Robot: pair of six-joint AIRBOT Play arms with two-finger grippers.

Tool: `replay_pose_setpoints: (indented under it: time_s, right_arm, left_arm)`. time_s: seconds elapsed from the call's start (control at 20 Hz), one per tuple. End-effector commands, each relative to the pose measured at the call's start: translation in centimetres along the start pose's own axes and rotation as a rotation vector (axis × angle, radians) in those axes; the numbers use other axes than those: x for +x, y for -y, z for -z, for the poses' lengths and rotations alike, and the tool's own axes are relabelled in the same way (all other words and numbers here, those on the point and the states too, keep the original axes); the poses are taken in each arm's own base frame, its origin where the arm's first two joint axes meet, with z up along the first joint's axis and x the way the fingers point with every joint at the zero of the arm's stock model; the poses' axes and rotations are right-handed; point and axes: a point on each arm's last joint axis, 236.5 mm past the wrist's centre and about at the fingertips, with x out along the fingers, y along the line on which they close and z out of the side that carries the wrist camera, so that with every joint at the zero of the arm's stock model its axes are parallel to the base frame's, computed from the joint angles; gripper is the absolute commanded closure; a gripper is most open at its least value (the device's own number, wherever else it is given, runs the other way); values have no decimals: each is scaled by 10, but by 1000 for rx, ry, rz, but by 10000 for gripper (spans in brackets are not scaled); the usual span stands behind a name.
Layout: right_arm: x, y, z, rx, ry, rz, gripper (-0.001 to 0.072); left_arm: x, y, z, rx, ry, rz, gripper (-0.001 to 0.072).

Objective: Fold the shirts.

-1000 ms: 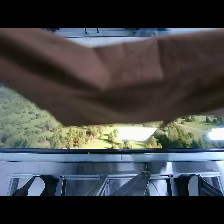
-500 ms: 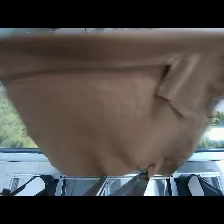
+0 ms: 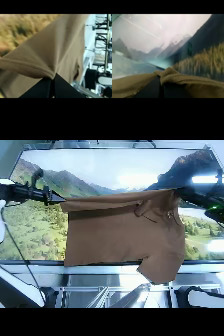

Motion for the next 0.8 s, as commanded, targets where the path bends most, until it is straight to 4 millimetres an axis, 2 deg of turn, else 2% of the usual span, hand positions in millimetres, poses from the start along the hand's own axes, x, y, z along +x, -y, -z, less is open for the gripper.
replay_pose_setpoints:
  time_s: [0.0, 0.15, 0.25, 0.3, 0.4, 0.5, 0.55, 0.65, 0.75]
  right_arm:
    - [28, 29, -13, -5, 35, 6, 688]
    - [27, 34, -42, -41, 75, 8, 688]
    - [21, 43, -45, -80, 75, 23, 688]
    - [18, 45, -40, -93, 49, 23, 688]
    - [12, 47, -11, -103, -79, 9, 688]
    - [4, 67, 23, -93, -229, 78, 688]
    - [0, 75, 34, -93, -277, 108, 688]
    - [-8, 81, 47, -110, -340, 118, 688]
    - [-11, 84, 54, -126, -374, 124, 688]
  left_arm:
    - [13, -37, -32, -13, 37, -53, 686]
    - [9, -31, -50, 16, 57, -74, 685]
    - [7, -30, -52, 16, 60, -75, 686]
    - [8, -32, -50, 7, 58, -75, 686]
    - [15, -39, -40, -34, 38, -61, 686]
    - [32, -47, -24, -84, -3, -40, 687]
    - [38, -51, -16, -101, -21, -29, 688]
    - [43, -57, -5, -131, -38, -18, 690]
    - [39, -60, 0, -159, -44, -7, 690]
